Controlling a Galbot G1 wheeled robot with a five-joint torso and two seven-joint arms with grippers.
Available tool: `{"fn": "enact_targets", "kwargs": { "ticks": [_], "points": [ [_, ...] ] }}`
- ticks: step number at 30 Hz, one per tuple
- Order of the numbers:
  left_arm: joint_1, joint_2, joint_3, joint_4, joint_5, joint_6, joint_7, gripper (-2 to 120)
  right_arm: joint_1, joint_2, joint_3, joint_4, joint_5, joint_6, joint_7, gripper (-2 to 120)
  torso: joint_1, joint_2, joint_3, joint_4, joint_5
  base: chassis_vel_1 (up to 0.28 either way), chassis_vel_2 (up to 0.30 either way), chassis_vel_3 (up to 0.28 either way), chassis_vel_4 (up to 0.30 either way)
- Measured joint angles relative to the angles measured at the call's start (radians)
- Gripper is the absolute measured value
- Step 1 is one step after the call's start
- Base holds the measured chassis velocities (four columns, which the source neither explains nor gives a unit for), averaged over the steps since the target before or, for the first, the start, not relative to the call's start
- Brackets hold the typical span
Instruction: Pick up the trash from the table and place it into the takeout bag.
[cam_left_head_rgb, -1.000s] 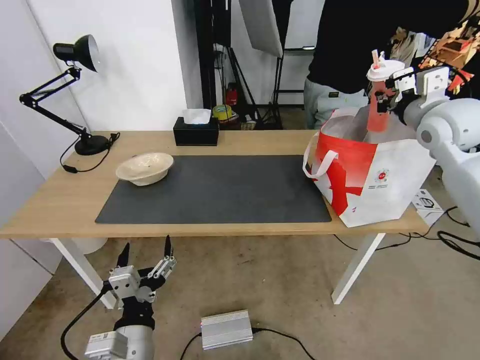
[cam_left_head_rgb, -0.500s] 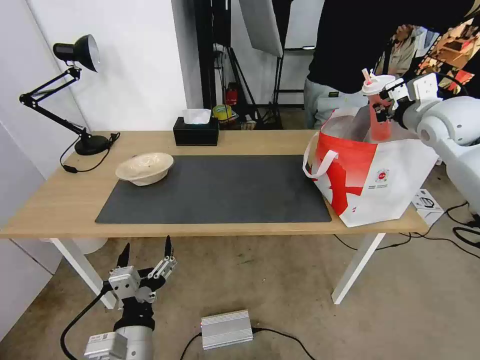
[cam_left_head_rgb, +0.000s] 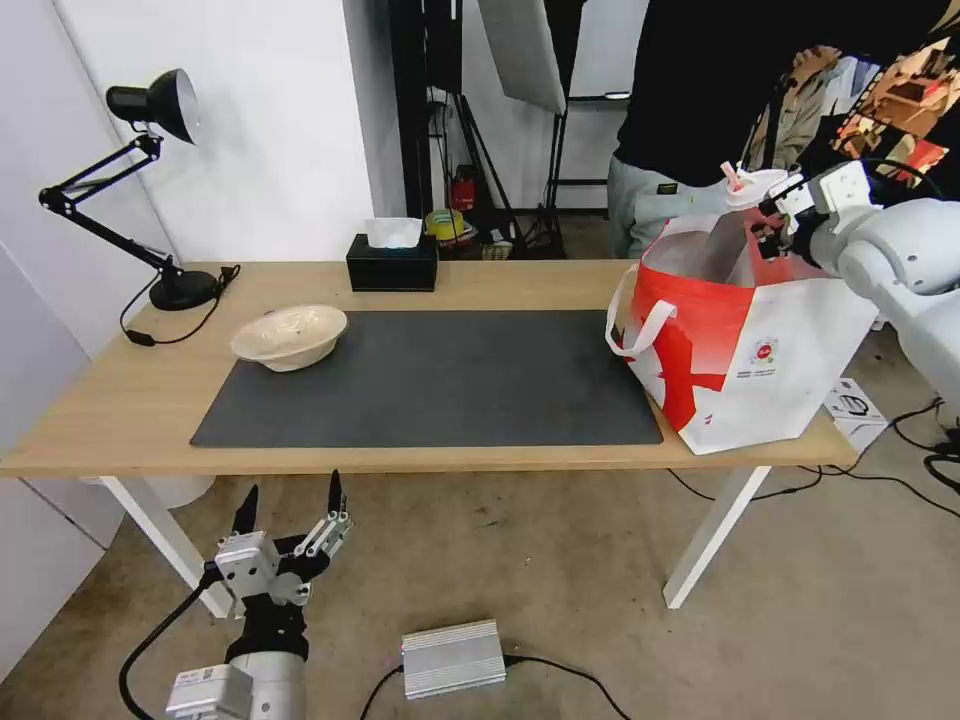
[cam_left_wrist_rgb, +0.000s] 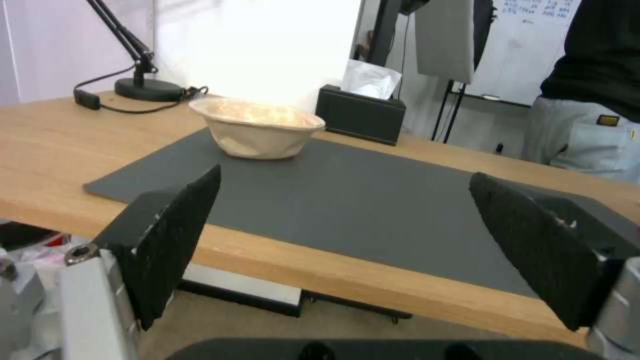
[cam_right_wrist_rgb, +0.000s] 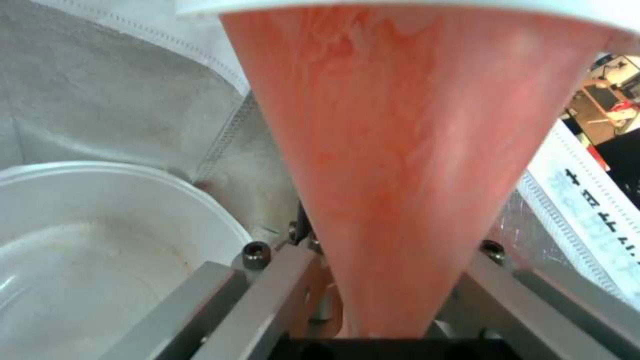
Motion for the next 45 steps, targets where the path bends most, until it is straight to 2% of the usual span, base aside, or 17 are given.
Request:
{"fn": "enact_targets", "kwargs": {
  "ticks": [19, 22, 24, 27, 28, 32, 33, 37, 39, 43, 45],
  "points": [
    [-0.006, 0.0, -0.004, 0.003, -0.015, 0.002, -0.002, 100, -0.047, 0.004, 0.021, 0.009, -0.079, 0.001, -0.068, 3, 0.0, 0.0, 0.0, 0.0001, 0.0, 0.0, 0.0, 0.0, 0.0],
    [-0.009, 0.0, -0.005, 0.002, -0.018, 0.004, -0.002, 100, -0.046, -0.006, 0.021, 0.01, -0.101, 0.001, -0.092, 15, 0.0, 0.0, 0.0, 0.0, 0.0, 0.0, 0.0, 0.0, 0.0],
    [-0.009, 0.0, -0.005, 0.002, -0.018, 0.004, -0.002, 100, -0.046, -0.009, 0.021, 0.011, -0.106, 0.001, -0.097, 18, 0.0, 0.0, 0.0, -0.0001, 0.0, 0.0, 0.0, 0.0, 0.0],
    [-0.011, 0.0, -0.004, 0.002, -0.018, 0.005, -0.002, 100, -0.042, -0.017, 0.021, 0.014, -0.118, 0.001, -0.111, 33, 0.0, 0.0, 0.0, -0.0001, 0.0, 0.0, 0.0, 0.0, 0.0],
    [-0.011, 0.0, -0.004, 0.002, -0.018, 0.005, -0.002, 100, -0.042, -0.017, 0.021, 0.014, -0.118, 0.001, -0.111, 33, 0.0, 0.0, 0.0, -0.0001, 0.0, 0.0, 0.0, 0.0, 0.0],
    [-0.012, 0.0, -0.004, 0.001, -0.019, 0.007, -0.002, 100, -0.041, -0.018, 0.021, 0.016, -0.127, 0.001, -0.118, 50, 0.0, 0.0, 0.0, 0.0, 0.0, 0.0, 0.0, 0.0, 0.0],
    [-0.012, 0.0, -0.004, 0.001, -0.019, 0.007, -0.002, 100, -0.041, -0.018, 0.021, 0.016, -0.127, 0.001, -0.118, 50, 0.0, 0.0, 0.0, 0.0, 0.0, 0.0, 0.0, 0.0, 0.0],
    [-0.011, 0.0, -0.006, 0.0, -0.019, 0.008, -0.003, 100, -0.041, -0.018, 0.023, 0.027, -0.14, 0.002, -0.124, 70, 0.0, 0.0, 0.0, 0.0, 0.0, 0.0, 0.0, 0.0, 0.0],
    [-0.011, 0.0, -0.007, 0.0, -0.019, 0.008, -0.003, 100, -0.041, -0.018, 0.023, 0.028, -0.141, 0.002, -0.124, 73, 0.0, 0.0, 0.0, 0.0001, -0.0001, 0.0, 0.0, 0.0, 0.0],
    [-0.009, 0.0, -0.01, -0.008, -0.019, 0.008, -0.005, 100, -0.032, -0.015, 0.022, 0.03, -0.146, 0.002, -0.128, 91, 0.0, 0.0, 0.0, 0.0, 0.0, 0.0, 0.0, 0.0, 0.0],
    [-0.009, 0.0, -0.01, -0.009, -0.019, 0.008, -0.005, 100, -0.029, -0.014, 0.02, 0.029, -0.147, 0.002, -0.129, 95, 0.0, 0.0, 0.0, 0.0, 0.0, 0.0, 0.0, 0.0, 0.0]
  ]
}}
